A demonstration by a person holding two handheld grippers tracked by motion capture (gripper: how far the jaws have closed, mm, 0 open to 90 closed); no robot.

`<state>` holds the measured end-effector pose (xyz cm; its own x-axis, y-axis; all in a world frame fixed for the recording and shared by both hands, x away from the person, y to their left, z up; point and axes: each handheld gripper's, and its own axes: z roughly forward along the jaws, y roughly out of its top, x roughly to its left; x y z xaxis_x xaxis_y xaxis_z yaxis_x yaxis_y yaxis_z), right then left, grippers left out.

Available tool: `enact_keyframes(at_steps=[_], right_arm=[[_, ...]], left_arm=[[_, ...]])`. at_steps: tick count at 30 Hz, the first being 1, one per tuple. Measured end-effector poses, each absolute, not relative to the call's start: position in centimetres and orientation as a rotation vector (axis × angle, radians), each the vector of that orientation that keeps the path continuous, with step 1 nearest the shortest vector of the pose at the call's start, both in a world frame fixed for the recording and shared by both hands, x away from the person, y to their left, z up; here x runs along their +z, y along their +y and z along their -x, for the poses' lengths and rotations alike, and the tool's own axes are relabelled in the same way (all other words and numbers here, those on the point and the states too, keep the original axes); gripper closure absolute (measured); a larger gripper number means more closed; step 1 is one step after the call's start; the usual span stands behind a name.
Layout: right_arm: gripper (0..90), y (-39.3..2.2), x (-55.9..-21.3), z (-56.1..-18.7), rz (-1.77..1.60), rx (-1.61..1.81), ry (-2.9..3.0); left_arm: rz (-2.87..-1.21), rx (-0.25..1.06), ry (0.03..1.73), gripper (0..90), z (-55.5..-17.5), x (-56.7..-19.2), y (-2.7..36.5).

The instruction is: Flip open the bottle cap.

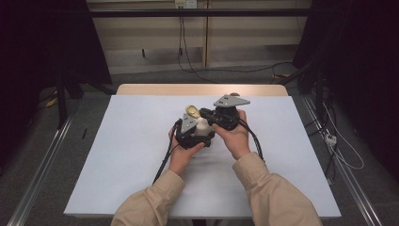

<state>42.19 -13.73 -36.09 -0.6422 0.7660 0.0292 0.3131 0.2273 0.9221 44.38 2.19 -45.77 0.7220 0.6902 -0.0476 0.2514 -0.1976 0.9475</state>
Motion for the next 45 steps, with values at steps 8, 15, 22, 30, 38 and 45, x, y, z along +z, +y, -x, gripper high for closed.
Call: enact_keyframes(at_steps=[8,15,22,30,38,45], right_arm=[[63.1,-14.6,-36.3,-41.7,-1.010,1.402,2.059],[38.8,-15.6,-36.6,-41.2,-1.042,1.398,2.035],[24.0,-16.7,-37.2,-40.5,-1.051,1.392,2.018],[19.2,-17.9,-37.8,-39.1,-1.055,1.398,2.008],[16.9,-18.9,-38.2,-37.9,-1.051,1.417,1.999],[16.1,-20.1,-39.3,-36.7,-1.061,1.425,1.996]], left_arm=[[-1.777,0.466,0.743,4.4,-44.4,-45.8,2.2],[-1.788,0.456,0.751,4.3,-44.3,-45.7,2.4],[-1.807,0.434,0.754,4.2,-44.2,-45.5,2.6],[-1.818,0.391,0.771,3.7,-44.1,-45.4,2.8],[-1.841,0.395,0.767,3.6,-43.9,-45.4,3.0],[-1.926,0.383,0.746,4.4,-43.3,-45.5,3.8]])
